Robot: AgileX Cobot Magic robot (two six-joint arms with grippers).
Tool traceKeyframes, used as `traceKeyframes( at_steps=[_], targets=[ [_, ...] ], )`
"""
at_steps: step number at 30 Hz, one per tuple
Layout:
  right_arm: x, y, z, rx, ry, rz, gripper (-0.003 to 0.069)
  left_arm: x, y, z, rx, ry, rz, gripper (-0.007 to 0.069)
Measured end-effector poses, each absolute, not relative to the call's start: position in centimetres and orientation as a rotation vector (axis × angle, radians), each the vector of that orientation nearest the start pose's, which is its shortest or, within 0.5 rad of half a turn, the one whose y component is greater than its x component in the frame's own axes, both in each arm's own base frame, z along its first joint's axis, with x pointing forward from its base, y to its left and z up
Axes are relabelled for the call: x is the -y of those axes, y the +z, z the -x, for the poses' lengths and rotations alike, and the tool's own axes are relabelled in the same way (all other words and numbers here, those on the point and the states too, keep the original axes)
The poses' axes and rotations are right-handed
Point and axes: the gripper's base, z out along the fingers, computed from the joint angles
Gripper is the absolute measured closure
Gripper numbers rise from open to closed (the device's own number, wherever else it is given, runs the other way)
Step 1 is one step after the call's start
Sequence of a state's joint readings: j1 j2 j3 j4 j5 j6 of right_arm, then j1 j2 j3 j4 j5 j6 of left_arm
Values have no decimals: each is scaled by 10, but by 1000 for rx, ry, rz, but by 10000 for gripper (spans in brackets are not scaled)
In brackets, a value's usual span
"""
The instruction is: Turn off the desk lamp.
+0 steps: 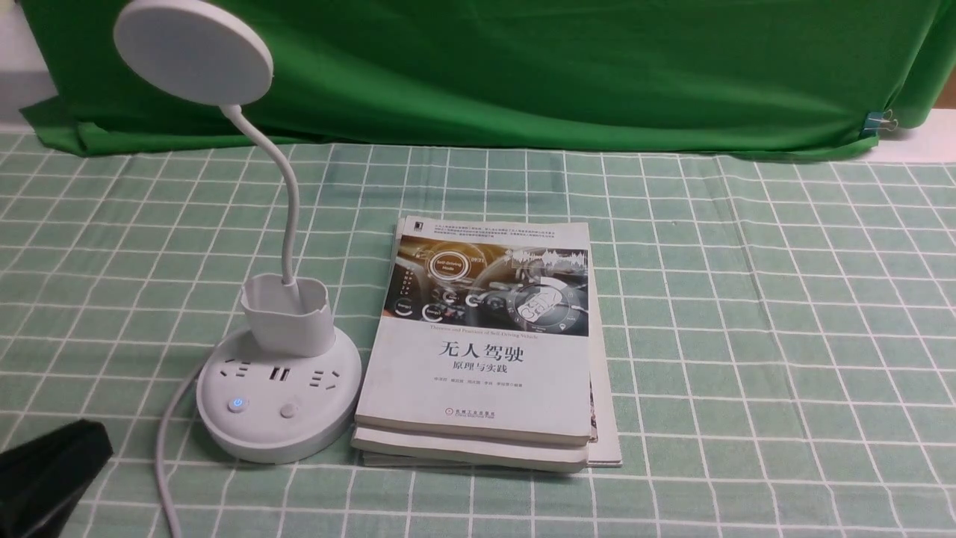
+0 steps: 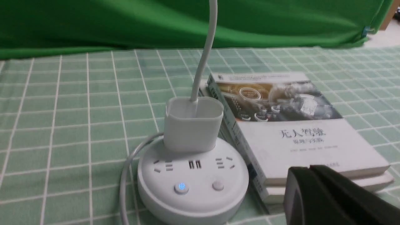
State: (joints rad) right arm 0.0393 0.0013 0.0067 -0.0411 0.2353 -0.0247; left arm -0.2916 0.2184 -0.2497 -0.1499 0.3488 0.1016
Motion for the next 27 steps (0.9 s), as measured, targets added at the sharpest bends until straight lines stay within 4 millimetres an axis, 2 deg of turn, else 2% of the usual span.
traceKeyframes(
  at_steps=[12,17,21,27],
  targets=[
    [-1,190,-56,-1725,-27,83,417,23,246,-64,-1804,-240,-292,624],
    [-1,190,-56,-1725,-27,83,417,20,233,-67,-1764,-154,-319,624],
    [-1,190,-56,-1725,-27,83,417,14,223,-66,-1715,-110,-235,624],
    [-1,190,-56,-1725,-27,83,417,4,197,-59,-1674,-64,-36,624]
  ],
)
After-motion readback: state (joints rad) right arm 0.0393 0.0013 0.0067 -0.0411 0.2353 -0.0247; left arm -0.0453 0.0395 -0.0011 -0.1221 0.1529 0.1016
